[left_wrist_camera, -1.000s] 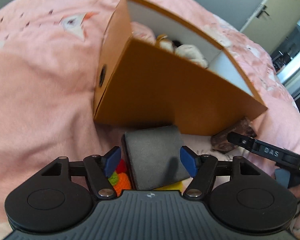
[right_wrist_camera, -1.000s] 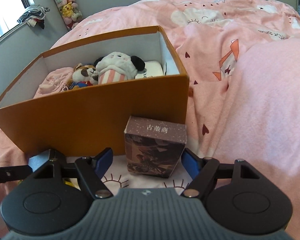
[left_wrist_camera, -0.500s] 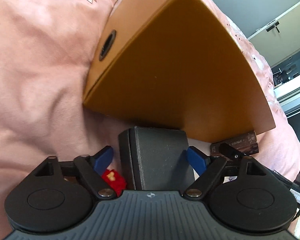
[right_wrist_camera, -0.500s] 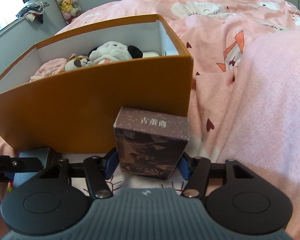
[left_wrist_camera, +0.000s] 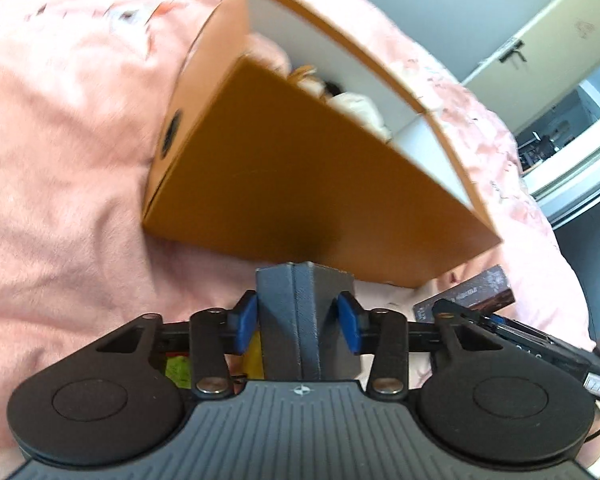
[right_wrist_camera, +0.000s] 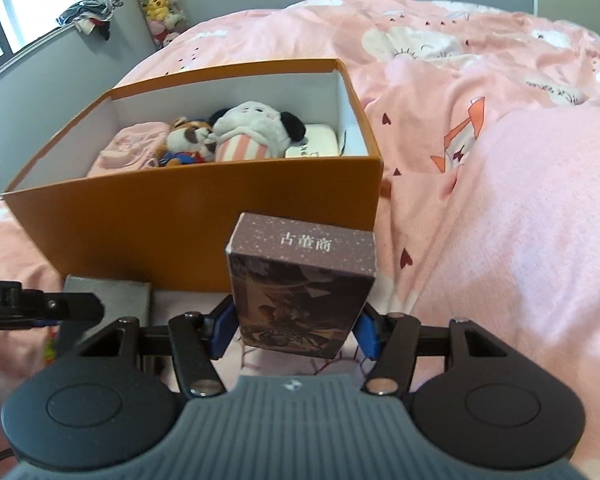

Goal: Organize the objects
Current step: 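Grasp the dark gray square box with the left tool while the right tool grasps the brown card box, then lift the gray box with the left tool while the right tool lifts the brown box, then lower the gray box into the orange box and open the left tool, then lower the brown card box into the orange box and open the right tool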

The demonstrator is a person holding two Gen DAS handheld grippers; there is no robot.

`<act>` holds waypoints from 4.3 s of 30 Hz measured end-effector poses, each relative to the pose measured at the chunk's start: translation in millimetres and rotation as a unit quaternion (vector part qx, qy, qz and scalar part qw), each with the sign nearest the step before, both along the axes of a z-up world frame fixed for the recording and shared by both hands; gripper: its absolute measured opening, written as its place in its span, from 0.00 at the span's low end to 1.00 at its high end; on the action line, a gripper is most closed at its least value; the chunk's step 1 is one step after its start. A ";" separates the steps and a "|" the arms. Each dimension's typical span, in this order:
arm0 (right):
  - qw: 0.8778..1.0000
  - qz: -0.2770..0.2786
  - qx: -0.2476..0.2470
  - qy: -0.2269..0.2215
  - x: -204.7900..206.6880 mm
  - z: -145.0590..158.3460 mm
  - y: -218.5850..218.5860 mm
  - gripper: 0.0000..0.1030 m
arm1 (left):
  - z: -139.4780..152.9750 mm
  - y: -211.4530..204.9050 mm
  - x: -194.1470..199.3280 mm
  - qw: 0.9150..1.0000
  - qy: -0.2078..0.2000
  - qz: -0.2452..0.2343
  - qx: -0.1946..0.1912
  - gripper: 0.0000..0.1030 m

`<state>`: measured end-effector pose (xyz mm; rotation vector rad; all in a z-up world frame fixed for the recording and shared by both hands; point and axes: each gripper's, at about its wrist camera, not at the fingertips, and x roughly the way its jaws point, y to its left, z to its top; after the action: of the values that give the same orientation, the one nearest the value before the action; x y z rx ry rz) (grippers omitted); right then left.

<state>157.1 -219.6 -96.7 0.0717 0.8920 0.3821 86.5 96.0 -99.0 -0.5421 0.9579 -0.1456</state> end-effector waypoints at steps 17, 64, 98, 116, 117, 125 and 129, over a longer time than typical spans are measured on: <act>0.995 0.061 0.054 -0.049 5.2 100.7 -21.8 0.59 | 125.5 -30.6 20.8 0.989 -0.129 -0.065 -0.015 0.40; 0.993 0.088 0.010 -0.082 97.4 78.1 3.0 0.59 | 1.3 -68.9 182.3 0.960 0.213 -0.149 0.101 0.49; 0.908 0.397 -0.056 0.123 150.5 56.6 149.2 0.59 | 83.2 5.8 147.9 0.992 0.022 -0.099 0.080 0.36; 0.811 0.532 -0.148 0.195 153.7 19.7 218.3 0.38 | 66.1 7.4 156.2 0.988 0.030 -0.107 0.107 0.36; 0.811 0.531 -0.151 0.195 153.6 18.4 219.6 0.37 | 66.4 7.8 156.3 0.988 0.031 -0.105 0.106 0.36; 0.848 0.485 -0.136 0.167 157.0 41.1 194.6 0.42 | 66.7 4.6 148.1 0.988 0.019 -0.105 0.112 0.36; 0.868 0.449 -0.145 0.154 159.8 52.2 171.3 0.45 | 63.1 0.1 146.4 0.988 0.021 -0.113 0.103 0.36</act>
<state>316.9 -48.3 -44.5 -0.6019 1.2631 1.1227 232.9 96.1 -35.9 -0.2462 1.0602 -0.2372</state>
